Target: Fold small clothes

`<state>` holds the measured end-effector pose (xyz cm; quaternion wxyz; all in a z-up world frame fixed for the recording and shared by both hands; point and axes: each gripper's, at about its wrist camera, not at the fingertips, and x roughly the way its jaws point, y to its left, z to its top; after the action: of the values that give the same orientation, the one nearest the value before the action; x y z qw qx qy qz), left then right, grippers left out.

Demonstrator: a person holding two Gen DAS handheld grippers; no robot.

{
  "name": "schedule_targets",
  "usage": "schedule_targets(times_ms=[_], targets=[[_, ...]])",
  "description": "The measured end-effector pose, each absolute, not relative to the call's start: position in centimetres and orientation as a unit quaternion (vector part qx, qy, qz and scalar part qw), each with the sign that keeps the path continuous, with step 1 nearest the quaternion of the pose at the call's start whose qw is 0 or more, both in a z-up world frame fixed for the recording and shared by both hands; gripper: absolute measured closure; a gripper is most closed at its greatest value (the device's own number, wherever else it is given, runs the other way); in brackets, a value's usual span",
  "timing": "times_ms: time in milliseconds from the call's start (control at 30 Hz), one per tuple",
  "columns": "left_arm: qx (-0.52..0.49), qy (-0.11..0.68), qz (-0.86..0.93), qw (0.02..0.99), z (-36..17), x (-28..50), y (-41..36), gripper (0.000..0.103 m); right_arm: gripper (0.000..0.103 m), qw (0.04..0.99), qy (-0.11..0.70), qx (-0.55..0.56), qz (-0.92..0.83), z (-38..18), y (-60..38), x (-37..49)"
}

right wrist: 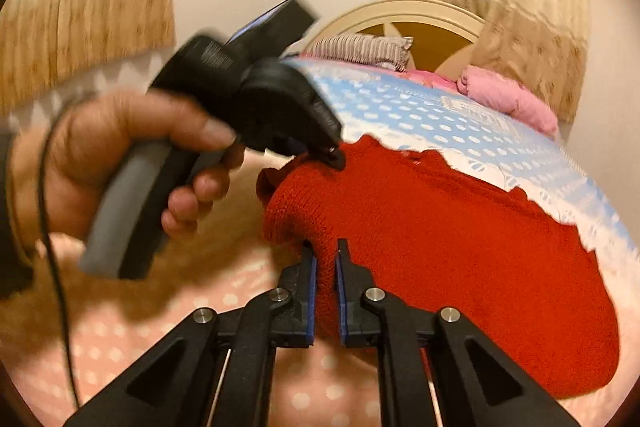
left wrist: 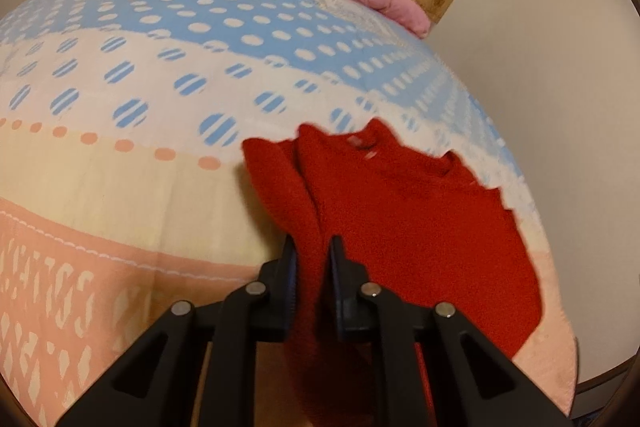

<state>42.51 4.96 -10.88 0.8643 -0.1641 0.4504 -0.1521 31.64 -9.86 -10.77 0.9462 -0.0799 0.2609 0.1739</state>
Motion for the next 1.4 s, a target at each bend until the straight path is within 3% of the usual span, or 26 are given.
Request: schedule_targets(times_ms=[500, 1400], targets=[[-0.137, 0.412, -0.201, 0.878, -5.0, 42.9, -4.2, 0.088, 0.096, 0.950, 0.250, 0.088, 0.168, -8.7, -19.7, 31.3], [-0.065, 0.431, -0.270, 0.859, -5.7, 42.6, -20.4, 0.088, 0.097, 0.943, 0.227, 0.230, 0.077, -11.1, -34.2, 27.0]])
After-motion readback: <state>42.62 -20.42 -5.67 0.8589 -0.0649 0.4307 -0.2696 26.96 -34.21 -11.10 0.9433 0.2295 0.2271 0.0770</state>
